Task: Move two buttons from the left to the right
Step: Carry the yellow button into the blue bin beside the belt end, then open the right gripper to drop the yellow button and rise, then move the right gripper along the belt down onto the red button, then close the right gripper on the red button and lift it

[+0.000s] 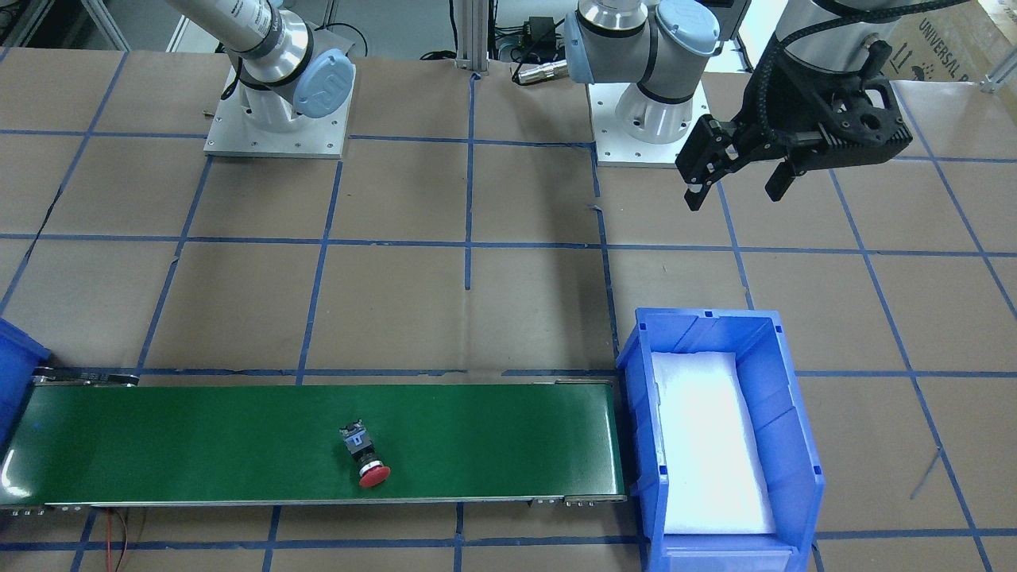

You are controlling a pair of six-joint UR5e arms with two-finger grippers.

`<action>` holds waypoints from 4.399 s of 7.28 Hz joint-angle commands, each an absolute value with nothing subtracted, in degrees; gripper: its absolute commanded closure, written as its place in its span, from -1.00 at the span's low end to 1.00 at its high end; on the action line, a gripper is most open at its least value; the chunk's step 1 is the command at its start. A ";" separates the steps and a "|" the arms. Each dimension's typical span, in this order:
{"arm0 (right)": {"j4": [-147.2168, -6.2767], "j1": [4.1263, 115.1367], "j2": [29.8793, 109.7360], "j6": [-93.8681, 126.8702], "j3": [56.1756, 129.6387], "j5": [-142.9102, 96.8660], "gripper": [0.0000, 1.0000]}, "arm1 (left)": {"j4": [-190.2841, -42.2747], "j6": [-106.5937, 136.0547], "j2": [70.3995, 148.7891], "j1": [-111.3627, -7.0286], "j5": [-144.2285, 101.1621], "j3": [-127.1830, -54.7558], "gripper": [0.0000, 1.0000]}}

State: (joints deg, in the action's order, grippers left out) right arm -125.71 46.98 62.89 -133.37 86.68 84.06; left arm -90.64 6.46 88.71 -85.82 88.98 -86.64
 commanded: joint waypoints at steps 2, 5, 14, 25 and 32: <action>-117.89 52.54 72.31 -132.02 89.82 86.21 -0.95 | -91.05 6.50 88.68 -85.69 89.12 -86.22 -1.00; -116.10 64.38 73.83 -123.94 89.74 90.34 -0.87 | -90.97 6.42 88.77 -85.69 88.95 -86.13 -1.00; -115.93 72.51 69.97 -76.46 89.91 86.22 -0.90 | -90.62 6.59 88.77 -85.61 85.37 -85.25 -1.00; -118.39 83.57 62.67 -42.75 85.79 82.88 -0.90 | -90.62 6.42 88.24 -86.04 90.18 -85.70 -1.00; -121.73 85.34 59.06 -39.46 86.04 82.27 -0.64 | -90.44 6.42 88.24 -86.04 89.65 -86.75 -1.00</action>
